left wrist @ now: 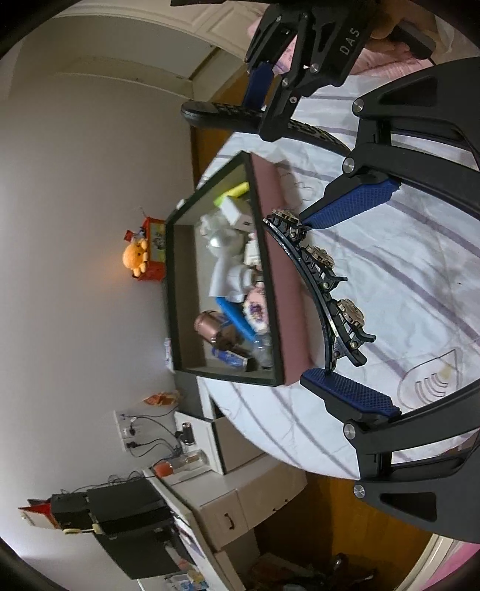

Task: Organize rigid objects
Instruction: 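Carry the hair clip and remote over the pink box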

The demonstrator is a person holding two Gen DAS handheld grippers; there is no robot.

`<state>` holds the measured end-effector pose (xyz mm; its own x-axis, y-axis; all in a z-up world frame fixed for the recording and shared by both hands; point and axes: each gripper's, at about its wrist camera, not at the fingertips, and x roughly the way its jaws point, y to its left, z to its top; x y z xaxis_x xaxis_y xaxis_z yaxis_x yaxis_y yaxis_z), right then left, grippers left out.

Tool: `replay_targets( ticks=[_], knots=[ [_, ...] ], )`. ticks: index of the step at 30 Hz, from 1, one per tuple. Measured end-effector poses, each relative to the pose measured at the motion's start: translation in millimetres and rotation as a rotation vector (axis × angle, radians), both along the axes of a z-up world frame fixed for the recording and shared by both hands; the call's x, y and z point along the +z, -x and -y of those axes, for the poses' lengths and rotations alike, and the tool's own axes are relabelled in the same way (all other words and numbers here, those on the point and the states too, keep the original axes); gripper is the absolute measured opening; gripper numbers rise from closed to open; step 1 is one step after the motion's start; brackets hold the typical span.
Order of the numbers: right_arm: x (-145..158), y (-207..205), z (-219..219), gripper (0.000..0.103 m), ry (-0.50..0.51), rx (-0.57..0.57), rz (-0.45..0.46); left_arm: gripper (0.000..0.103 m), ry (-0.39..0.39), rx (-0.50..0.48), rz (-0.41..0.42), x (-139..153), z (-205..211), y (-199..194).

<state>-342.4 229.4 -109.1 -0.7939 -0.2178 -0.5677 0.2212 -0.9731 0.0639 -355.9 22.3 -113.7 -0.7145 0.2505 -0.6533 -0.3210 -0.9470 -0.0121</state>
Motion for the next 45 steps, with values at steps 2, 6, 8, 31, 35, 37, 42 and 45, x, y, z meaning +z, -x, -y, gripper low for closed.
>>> replay_targets(
  ticks=[2,6,8,31,35,37,42,45],
  knots=[
    [6,3,0,0.045,-0.004,0.003,-0.013,0.079,-0.001,-0.003,-0.025,8,-2,3],
    [20,11,1,0.045,-0.019,0.011,-0.040,0.079,-0.001,0.029,-0.078,26,-2,10],
    [26,16,1,0.045,-0.024,0.010,-0.056,0.079,-0.003,0.067,-0.109,35,0,14],
    [27,97,-4,0.045,-0.069,0.025,-0.046,0.079,0.047,0.192,-0.226,35,-23,87],
    [15,116,-5,0.045,-0.077,0.024,-0.009,0.079,0.080,0.173,-0.160,17,-36,116],
    [9,126,-5,0.045,-0.079,0.027,0.011,0.079,0.085,0.171,-0.141,10,-39,125],
    [-6,148,-1,0.045,-0.093,0.034,0.060,0.080,0.105,0.187,-0.097,-12,-41,147],
    [-14,157,2,0.045,-0.103,0.038,0.084,0.080,0.119,0.192,-0.073,-21,-42,154]
  ],
)
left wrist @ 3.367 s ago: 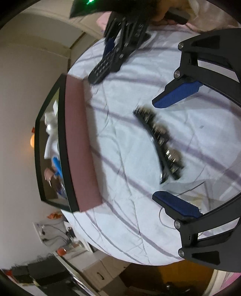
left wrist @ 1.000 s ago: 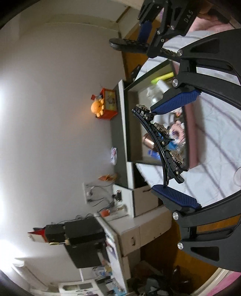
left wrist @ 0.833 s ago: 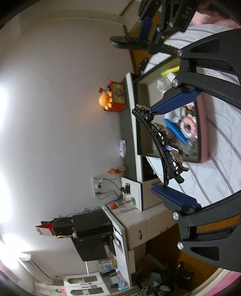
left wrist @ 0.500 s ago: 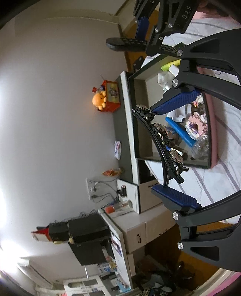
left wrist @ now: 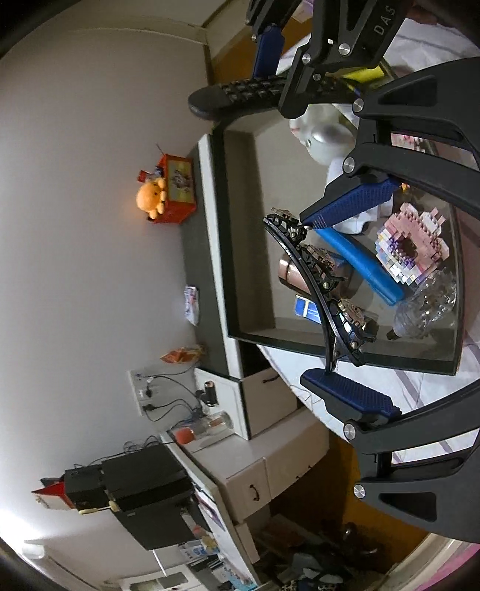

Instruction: Organize rigid objects

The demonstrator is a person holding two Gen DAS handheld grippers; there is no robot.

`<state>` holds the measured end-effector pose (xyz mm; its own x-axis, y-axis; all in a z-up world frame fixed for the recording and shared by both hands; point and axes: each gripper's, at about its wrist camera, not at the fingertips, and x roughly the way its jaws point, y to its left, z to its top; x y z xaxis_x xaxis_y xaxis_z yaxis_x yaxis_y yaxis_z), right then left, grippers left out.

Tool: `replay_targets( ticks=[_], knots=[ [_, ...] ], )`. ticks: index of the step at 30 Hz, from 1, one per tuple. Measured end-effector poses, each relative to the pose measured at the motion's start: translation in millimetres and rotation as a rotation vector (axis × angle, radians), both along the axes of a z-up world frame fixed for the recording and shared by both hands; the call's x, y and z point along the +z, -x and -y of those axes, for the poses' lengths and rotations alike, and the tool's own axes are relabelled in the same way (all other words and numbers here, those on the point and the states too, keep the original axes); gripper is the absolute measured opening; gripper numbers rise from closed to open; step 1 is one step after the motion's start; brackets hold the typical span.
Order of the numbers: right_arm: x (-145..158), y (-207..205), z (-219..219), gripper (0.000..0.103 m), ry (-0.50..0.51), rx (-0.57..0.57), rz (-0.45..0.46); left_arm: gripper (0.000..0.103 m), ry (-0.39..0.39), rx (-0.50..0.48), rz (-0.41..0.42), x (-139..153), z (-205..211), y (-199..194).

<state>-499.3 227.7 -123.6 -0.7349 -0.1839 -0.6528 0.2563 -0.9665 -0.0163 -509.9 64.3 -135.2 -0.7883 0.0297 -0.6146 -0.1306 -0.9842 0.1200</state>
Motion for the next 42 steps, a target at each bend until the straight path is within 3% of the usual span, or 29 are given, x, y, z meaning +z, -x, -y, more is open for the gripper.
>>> replay_targets(
  ticks=[15,17,19,20,21,25,29,37,42],
  knots=[
    [-14,15,1,0.046,-0.051,-0.053,-0.010,0.081,-0.017,0.009,0.029,-19,-4,16],
    [-15,17,1,0.047,-0.057,-0.059,-0.011,0.092,-0.028,0.007,0.042,-20,-3,18],
    [-13,16,-2,0.061,-0.045,-0.074,-0.010,0.101,-0.028,0.013,0.051,-19,-1,17],
    [-10,12,-4,0.075,-0.034,-0.085,-0.023,0.103,-0.028,0.015,0.046,-18,0,15],
    [-7,9,-5,0.080,-0.029,-0.092,-0.033,0.103,-0.027,0.018,0.045,-16,0,13],
    [14,-12,-9,0.080,0.002,-0.101,-0.072,0.103,-0.057,0.035,0.045,-2,11,0],
    [40,-43,-11,0.084,0.042,-0.107,-0.130,0.103,-0.104,0.021,-0.012,23,19,-35],
    [91,-123,-5,0.091,0.053,-0.107,-0.280,0.103,-0.077,0.003,-0.161,75,26,-120],
    [123,-182,1,0.092,0.048,-0.110,-0.378,0.103,-0.108,-0.006,-0.255,107,38,-182]
  ],
)
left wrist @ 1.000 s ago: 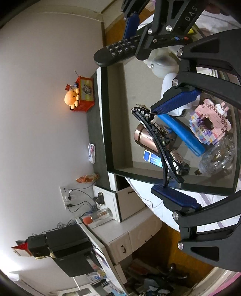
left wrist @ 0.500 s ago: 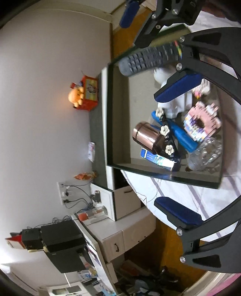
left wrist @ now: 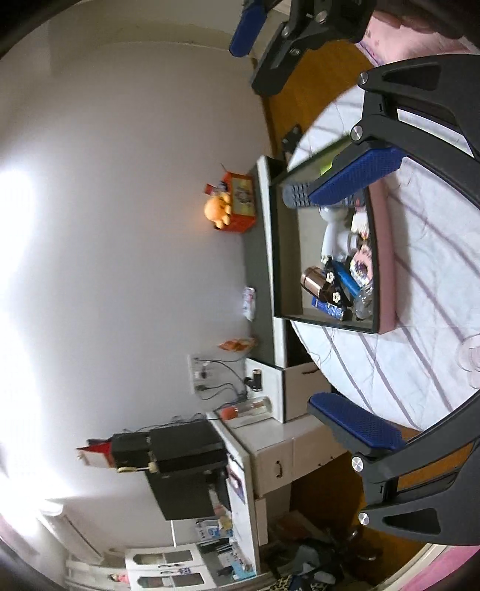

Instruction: Organize rigid objects

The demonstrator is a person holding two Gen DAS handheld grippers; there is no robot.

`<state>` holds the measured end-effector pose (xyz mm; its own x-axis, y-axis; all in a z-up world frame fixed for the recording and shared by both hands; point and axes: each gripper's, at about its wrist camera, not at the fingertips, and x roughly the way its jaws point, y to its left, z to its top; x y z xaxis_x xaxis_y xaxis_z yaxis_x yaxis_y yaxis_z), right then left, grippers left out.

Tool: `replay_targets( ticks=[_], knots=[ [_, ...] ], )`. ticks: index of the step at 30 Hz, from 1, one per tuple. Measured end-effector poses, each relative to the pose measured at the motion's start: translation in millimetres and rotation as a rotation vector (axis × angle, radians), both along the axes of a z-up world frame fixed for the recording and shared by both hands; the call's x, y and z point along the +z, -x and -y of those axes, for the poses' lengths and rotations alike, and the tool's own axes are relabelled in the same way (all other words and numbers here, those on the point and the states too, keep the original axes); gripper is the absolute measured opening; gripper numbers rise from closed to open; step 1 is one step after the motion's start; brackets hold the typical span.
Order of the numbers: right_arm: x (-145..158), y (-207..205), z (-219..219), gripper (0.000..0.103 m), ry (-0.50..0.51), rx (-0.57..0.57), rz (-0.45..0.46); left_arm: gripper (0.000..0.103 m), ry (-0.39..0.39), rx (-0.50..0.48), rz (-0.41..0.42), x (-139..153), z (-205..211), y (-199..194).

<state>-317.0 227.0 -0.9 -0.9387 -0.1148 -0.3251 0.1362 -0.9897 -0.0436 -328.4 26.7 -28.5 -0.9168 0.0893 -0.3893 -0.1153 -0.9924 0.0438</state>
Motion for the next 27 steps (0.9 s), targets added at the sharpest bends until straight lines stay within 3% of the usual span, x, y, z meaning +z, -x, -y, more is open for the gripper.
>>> replay_targets(
  ticks=[7,13,22,27],
  knots=[
    [30,-67,9,0.092,0.018,-0.005,-0.090,0.103,-0.032,0.028,-0.121,38,21,-82],
    [45,-109,26,0.092,0.018,0.004,-0.137,0.103,-0.028,0.047,-0.206,61,34,-130],
    [62,-150,42,0.092,0.006,0.005,-0.188,0.103,-0.058,0.072,-0.293,83,52,-175],
    [67,-161,53,0.092,-0.002,0.021,-0.210,0.103,-0.034,0.077,-0.311,86,52,-188]
  ],
)
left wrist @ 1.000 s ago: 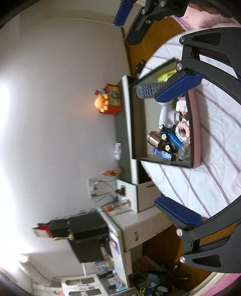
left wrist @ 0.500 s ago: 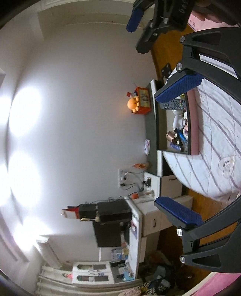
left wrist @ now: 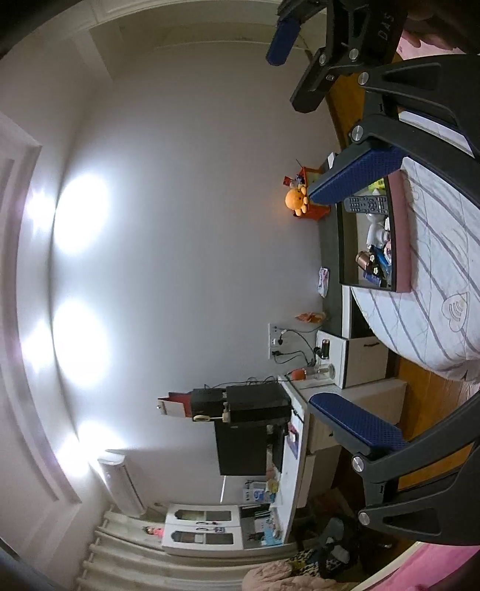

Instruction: Organize rigid objects

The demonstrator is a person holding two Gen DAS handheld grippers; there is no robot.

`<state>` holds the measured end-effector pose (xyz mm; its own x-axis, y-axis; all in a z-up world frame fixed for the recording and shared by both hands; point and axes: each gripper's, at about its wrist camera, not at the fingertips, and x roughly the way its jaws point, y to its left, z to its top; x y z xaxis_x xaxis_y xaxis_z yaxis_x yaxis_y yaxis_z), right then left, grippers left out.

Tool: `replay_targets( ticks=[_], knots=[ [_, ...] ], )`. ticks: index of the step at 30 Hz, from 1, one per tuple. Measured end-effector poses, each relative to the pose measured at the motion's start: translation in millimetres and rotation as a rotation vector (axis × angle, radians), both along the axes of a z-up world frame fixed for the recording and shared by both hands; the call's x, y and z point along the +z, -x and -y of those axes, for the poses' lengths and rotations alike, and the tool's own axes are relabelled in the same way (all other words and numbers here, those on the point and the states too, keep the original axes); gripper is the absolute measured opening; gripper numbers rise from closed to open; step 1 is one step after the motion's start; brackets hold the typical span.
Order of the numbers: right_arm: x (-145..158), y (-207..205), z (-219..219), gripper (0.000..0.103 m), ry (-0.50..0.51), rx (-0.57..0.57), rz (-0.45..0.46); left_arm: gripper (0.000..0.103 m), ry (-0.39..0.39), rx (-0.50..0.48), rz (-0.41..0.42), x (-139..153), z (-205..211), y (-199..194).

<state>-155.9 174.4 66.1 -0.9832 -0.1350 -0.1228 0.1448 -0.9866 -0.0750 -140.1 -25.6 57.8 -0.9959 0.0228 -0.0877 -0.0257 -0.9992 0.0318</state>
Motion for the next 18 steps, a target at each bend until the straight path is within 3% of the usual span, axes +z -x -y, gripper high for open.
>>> replay_targets(
  ticks=[18],
  knots=[
    [2,-14,5,0.093,-0.013,0.003,-0.005,0.103,0.025,-0.004,-0.040,4,-6,-16]
  ],
)
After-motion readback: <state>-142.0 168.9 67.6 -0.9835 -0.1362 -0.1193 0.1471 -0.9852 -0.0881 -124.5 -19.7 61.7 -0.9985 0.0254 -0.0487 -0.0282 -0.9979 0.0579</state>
